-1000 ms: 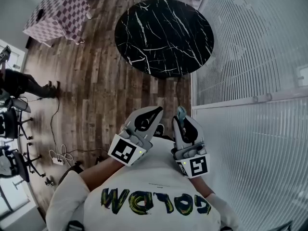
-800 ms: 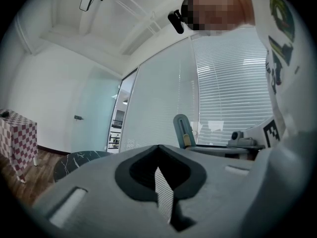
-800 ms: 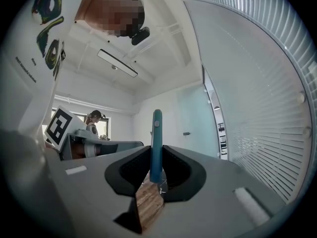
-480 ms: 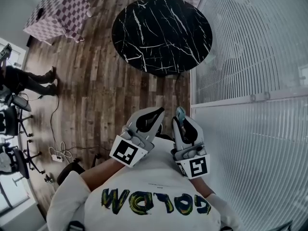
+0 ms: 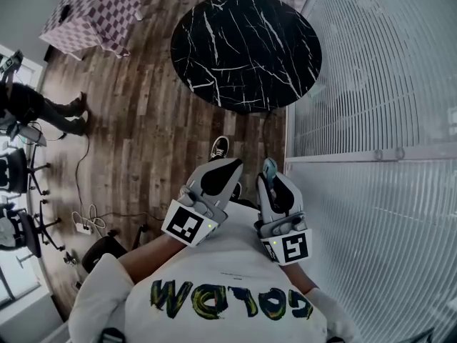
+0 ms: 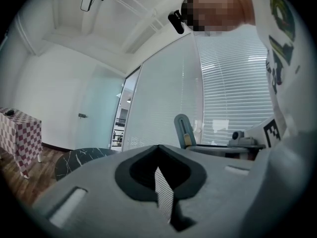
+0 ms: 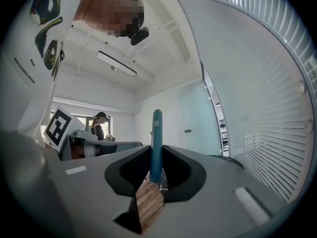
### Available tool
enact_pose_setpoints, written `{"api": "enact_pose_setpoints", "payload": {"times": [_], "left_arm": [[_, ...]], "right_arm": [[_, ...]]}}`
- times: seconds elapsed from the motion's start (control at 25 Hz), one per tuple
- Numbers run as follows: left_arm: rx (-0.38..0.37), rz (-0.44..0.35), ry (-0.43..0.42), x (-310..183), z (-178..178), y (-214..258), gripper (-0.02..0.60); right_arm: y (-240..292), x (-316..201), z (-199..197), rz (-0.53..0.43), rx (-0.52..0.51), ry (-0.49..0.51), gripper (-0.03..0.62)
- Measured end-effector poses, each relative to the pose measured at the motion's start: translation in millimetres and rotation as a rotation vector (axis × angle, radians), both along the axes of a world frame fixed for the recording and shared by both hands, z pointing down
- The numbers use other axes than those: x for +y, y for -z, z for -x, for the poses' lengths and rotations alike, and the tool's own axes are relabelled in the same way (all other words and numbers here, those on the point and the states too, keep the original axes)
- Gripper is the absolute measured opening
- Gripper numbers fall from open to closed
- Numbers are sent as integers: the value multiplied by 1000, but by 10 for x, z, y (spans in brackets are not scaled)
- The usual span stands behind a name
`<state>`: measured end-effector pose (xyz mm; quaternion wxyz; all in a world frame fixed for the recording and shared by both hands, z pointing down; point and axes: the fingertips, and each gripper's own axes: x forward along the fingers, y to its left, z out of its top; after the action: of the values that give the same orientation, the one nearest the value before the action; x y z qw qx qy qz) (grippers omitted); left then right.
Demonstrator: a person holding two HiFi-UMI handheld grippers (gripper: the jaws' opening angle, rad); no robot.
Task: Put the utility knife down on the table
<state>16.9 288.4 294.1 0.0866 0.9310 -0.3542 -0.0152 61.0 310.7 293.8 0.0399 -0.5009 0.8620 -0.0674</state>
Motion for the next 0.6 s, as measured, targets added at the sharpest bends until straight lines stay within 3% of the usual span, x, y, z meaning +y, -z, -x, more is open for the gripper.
{"api": "enact_pose_setpoints", "payload": {"times": [0.6], "left_arm": [[26, 7, -25, -1194, 7, -49, 2]], "right_arm": [[-45, -1141, -31, 5, 37, -34, 73]]}}
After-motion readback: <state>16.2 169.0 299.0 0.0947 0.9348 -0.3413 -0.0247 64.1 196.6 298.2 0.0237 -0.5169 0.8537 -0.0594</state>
